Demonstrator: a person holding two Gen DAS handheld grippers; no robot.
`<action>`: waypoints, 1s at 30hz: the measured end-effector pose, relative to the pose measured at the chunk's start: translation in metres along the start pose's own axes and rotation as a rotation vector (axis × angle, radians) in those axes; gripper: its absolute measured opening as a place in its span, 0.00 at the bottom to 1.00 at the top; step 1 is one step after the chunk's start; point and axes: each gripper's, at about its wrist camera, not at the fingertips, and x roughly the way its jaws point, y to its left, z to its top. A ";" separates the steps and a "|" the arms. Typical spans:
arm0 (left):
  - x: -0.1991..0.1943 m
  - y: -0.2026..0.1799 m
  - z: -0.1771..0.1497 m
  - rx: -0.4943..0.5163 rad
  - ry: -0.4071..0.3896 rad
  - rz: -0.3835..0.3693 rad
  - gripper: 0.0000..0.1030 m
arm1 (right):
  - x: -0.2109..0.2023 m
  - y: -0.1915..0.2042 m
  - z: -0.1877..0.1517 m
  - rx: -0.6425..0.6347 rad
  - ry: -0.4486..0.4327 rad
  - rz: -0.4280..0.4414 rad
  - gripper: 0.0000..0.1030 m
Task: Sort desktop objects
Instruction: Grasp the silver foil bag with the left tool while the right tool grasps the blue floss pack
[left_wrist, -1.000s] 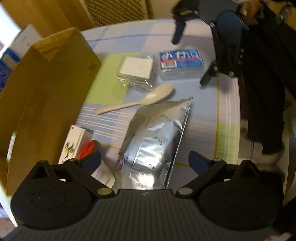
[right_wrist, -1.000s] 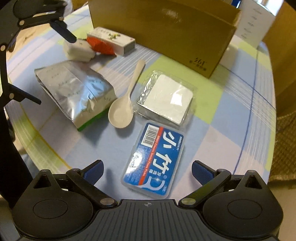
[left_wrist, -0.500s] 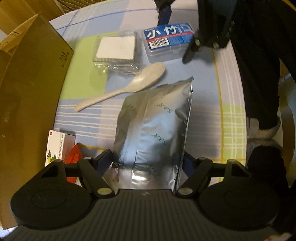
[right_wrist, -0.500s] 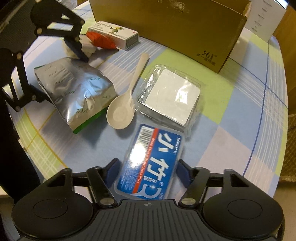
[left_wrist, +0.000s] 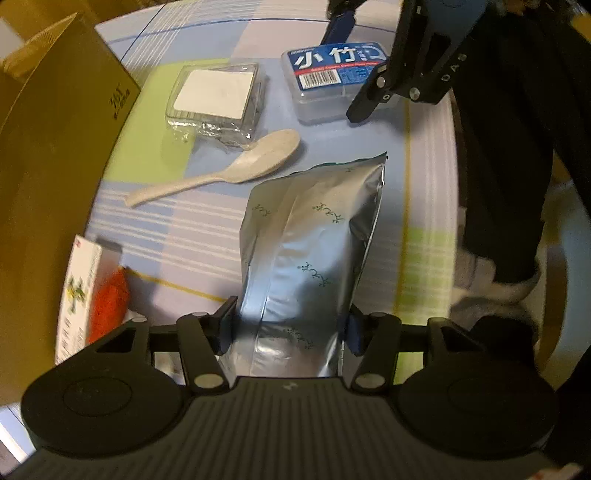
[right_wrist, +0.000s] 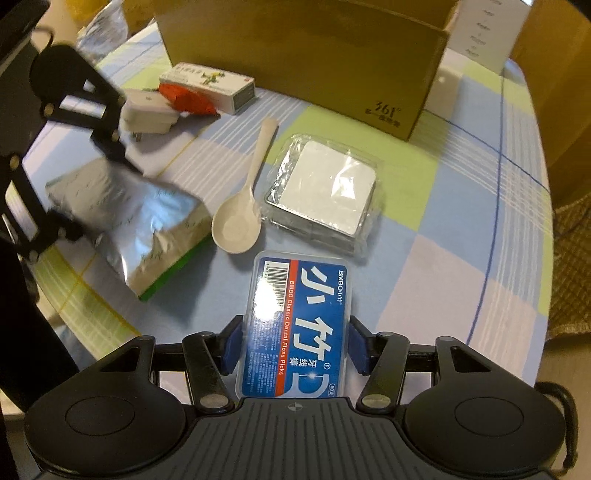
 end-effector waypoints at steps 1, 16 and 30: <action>-0.003 -0.002 0.000 -0.026 -0.001 -0.002 0.49 | -0.003 0.000 -0.001 0.011 -0.009 -0.004 0.52; -0.057 0.011 0.003 -0.431 -0.020 -0.005 0.48 | -0.050 0.014 -0.001 0.117 -0.128 -0.021 0.52; -0.113 0.008 -0.012 -0.619 -0.056 0.070 0.48 | -0.091 0.044 0.012 0.139 -0.240 -0.045 0.52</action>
